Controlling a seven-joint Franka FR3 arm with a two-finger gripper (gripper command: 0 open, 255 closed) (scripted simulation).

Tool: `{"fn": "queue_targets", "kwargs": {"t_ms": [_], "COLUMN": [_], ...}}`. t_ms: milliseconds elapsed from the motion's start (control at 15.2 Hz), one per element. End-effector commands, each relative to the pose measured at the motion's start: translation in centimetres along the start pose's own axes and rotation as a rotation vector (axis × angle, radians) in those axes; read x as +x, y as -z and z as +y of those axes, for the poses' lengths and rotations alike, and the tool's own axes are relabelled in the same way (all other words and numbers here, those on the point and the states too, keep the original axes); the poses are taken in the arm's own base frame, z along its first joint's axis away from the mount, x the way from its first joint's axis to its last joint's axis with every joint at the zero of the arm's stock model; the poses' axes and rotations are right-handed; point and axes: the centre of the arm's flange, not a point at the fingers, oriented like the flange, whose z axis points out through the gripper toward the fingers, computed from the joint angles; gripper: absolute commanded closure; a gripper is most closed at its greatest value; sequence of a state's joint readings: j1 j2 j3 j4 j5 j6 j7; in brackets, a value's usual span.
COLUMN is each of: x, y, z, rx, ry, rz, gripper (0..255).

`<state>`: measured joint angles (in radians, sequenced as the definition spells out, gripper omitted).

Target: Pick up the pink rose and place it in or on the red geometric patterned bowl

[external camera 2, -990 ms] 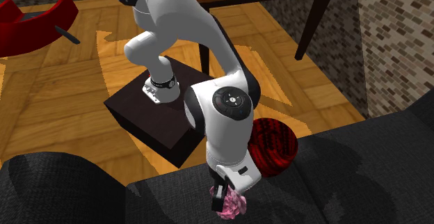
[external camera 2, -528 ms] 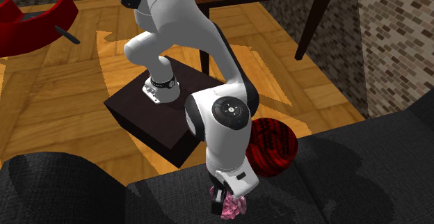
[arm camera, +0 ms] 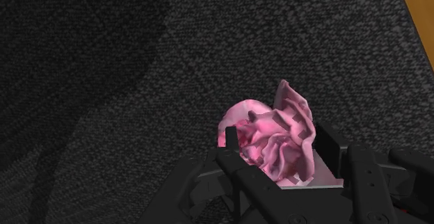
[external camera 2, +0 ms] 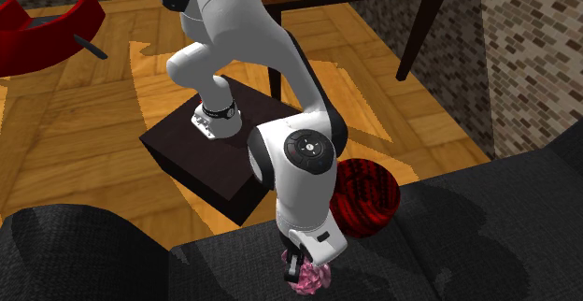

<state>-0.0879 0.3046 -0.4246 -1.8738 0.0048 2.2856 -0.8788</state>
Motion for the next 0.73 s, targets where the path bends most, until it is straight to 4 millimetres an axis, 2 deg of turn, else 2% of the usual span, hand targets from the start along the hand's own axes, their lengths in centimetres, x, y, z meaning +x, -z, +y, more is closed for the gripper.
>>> {"fn": "queue_targets", "kwargs": {"t_ms": [0, 330, 660], "x": [0.1, 0.1, 0.1], "y": [-0.1, -0.1, 2.5], "z": [-0.1, -0.1, 0.4], "rx": [0.002, 0.002, 0.002], "ry": [0.002, 0.002, 0.002], "rz": [-0.001, -0.001, -0.001], "gripper": [255, 255, 255]}}
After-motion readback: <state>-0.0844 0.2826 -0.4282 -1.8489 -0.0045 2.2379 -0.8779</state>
